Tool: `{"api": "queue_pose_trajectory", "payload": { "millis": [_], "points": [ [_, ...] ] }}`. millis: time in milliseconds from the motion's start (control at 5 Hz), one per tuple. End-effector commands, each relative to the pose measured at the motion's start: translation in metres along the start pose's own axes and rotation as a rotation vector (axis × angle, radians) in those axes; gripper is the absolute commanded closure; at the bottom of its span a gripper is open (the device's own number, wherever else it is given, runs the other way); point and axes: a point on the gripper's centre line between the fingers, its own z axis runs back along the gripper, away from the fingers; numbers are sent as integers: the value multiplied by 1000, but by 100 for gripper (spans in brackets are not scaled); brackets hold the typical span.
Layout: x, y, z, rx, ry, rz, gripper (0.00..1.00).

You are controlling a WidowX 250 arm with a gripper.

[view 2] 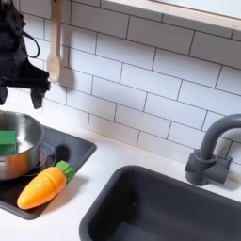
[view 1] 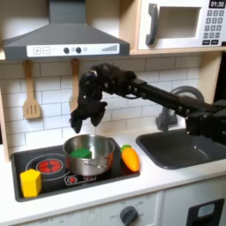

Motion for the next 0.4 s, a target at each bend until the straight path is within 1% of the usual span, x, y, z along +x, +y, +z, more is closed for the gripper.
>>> {"api": "queue_pose_trajectory", "payload": {
  "millis": [0, 200],
  "points": [
    [11, -7, 2, -90, -135, -20, 0],
    [10, -10, -3, -103, -148, -36, 0]
  ]
}}
